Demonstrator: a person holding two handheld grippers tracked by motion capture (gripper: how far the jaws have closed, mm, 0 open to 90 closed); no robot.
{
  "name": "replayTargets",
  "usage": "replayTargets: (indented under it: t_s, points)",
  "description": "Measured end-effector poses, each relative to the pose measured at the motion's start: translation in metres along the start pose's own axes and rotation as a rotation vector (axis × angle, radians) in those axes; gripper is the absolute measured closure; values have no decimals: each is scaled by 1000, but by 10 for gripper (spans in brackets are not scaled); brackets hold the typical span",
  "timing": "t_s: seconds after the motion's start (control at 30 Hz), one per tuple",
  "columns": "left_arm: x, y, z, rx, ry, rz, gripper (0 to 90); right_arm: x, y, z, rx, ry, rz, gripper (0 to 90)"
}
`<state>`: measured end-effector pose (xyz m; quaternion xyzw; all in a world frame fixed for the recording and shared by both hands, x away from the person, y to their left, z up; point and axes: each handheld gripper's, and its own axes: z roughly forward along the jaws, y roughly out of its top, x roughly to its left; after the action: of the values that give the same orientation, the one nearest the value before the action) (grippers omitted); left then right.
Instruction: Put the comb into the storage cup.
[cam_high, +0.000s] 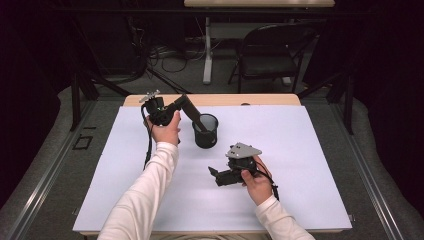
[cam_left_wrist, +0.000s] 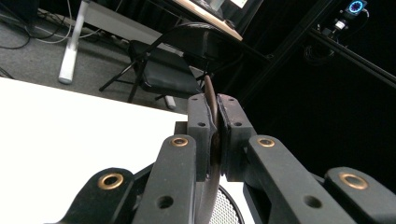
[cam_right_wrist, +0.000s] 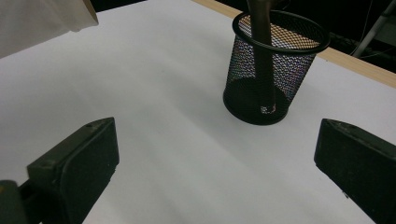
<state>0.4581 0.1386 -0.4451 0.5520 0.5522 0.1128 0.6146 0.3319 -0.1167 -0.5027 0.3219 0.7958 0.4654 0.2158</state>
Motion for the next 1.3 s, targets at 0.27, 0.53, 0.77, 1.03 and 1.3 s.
replayTargets:
  t_s: [0.27,0.53,0.77,1.03,1.3]
  points:
    - [2,-1,1,0,1,-6,848,0,0,0,-1,1,-2,0]
    - [2,-2,0,-3,1,-12,848,1,0,0,1,0,-4,0]
    - [4,-1,1,0,3,-22,847,0,0,0,1,0,-4,0]
    - [6,-1,0,3,9,-15,846,1,0,0,1,0,-5,1]
    - [8,-1,0,4,20,-25,846,1,0,0,2,1,-8,2]
